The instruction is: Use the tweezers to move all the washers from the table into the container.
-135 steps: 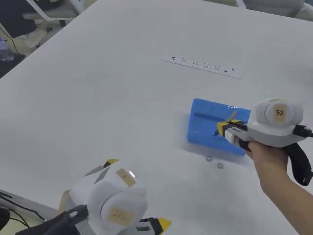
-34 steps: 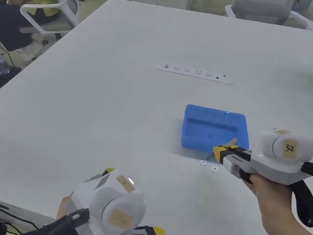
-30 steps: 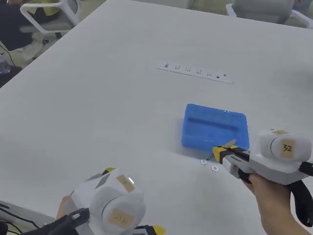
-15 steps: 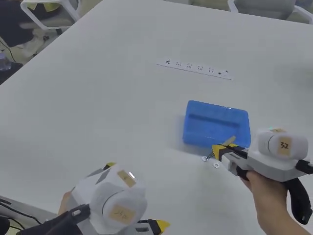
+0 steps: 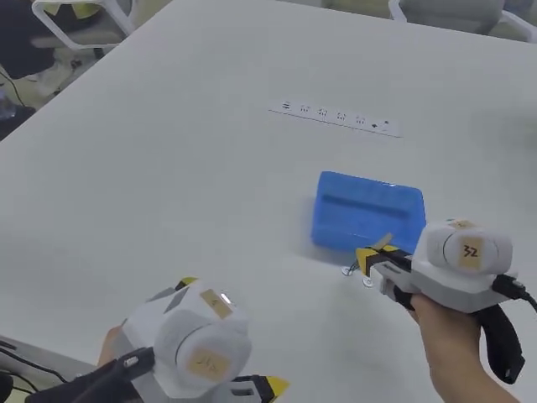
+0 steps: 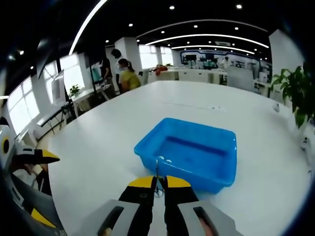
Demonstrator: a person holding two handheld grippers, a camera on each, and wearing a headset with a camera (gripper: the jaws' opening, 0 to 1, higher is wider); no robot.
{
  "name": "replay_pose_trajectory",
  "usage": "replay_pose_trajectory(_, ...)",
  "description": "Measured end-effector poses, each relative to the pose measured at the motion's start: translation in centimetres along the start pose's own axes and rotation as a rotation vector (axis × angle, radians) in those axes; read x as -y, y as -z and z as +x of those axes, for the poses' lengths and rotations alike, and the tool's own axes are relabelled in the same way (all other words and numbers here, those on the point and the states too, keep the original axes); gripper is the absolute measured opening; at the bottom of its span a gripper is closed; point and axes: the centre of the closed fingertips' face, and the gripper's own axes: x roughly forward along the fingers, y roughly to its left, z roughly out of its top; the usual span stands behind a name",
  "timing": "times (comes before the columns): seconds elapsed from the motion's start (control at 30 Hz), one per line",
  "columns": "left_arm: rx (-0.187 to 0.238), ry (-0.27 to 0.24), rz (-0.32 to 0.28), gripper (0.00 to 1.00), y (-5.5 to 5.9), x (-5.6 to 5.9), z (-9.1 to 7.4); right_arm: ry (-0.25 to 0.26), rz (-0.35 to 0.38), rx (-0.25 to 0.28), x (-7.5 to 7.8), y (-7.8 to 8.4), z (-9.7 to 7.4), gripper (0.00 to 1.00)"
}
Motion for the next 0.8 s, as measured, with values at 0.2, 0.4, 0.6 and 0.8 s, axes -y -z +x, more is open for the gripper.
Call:
replay_pose_trajectory(0.2, -0.002, -0.002, -0.001, 0.99, 0.06, -0.04, 0.05, 0.011, -0.065, -0.005, -0.19, 0.08, 0.01, 0.01)
replay_pose_trajectory(0.4, -0.002, -0.005, -0.002, 0.99, 0.02, -0.09, 0.04, 0.003, -0.089, -0.024, -0.23, 0.10, 0.18, 0.01)
replay_pose_trajectory(0.6, -0.002, -0.008, -0.004, 0.98, 0.04, -0.18, 0.03, 0.005, -0.054, -0.025, 0.09, -0.24, 0.26, 0.03)
replay_pose_trajectory(0.8, -0.004, -0.004, -0.001, 0.98, 0.05, -0.10, 0.04, 0.006, -0.069, -0.034, 0.30, -0.39, 0.49, 0.03)
